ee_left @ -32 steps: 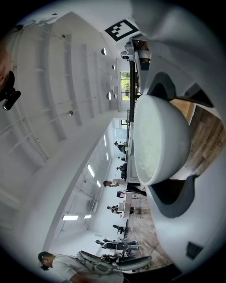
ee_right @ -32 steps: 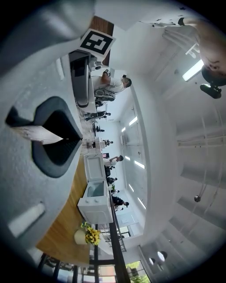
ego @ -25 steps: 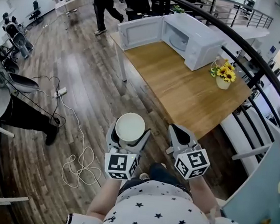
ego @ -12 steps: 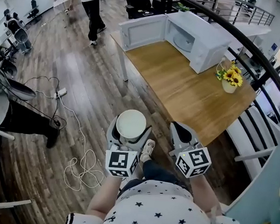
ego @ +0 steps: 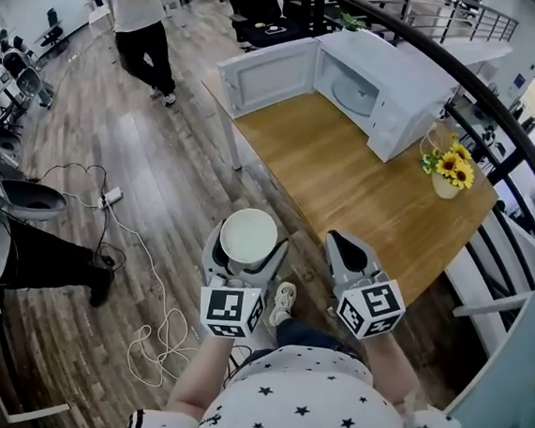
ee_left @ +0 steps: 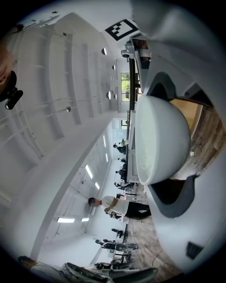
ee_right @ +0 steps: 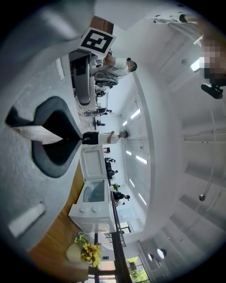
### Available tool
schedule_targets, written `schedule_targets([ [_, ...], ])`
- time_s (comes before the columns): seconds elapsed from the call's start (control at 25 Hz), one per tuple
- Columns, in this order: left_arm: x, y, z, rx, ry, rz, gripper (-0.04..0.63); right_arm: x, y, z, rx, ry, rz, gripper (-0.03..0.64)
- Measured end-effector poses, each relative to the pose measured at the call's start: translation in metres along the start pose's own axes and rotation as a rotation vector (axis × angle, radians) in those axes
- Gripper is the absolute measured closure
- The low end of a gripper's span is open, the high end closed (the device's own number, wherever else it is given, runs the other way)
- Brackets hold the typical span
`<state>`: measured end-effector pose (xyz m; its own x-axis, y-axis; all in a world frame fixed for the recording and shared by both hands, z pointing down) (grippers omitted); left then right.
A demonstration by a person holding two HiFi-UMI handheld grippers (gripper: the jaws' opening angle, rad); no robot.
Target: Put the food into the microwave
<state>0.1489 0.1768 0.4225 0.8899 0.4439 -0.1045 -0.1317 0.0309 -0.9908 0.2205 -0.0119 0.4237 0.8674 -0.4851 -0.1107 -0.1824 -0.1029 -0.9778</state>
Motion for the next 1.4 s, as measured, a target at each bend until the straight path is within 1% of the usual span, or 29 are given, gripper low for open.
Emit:
schedule_targets([
  [0.16,-0.045,0.012,0.007,0.002,-0.020,0.005,0.081,-0.032,0.017,-0.029,-0.003,-0.020,-0.011,0.612],
  [0.48,-0.138,0.031,0.013,-0.021,-0.057,0.010,0.081,-0.092,0.041,-0.092,-0.012,-0.031,-0.019,0.612],
  [0.64,-0.181,0.039,0.012,-0.013,-0.071,0.016,0.081,-0.113,0.053,-0.124,-0.017,-0.046,-0.022,0.611],
  [1.0,-0.270,0.038,-0.013,-0.024,-0.135,0.023,0.081,-0.132,0.060,-0.194,-0.031,-0.095,-0.034,0.612],
  [1.2,-0.304,0.044,-0.029,-0.031,-0.190,0.036,0.081,-0.134,0.068,-0.212,-0.042,-0.137,-0.037,0.612],
  [1.4,-0.335,0.042,-0.044,-0.040,-0.253,0.051,0.081,-0.131,0.067,-0.227,-0.063,-0.190,-0.034,0.612],
])
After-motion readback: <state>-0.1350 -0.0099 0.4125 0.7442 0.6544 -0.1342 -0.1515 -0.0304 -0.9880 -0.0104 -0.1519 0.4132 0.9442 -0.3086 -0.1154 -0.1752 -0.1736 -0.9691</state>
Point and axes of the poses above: the fingertips, and each gripper's own axes: x backward along the fingers, z to its left, y out of its top, the point moved 7 cm from there along x, backward along the fingers, and after that the axes turned 15 degrees about y, right-handed, at the moved point
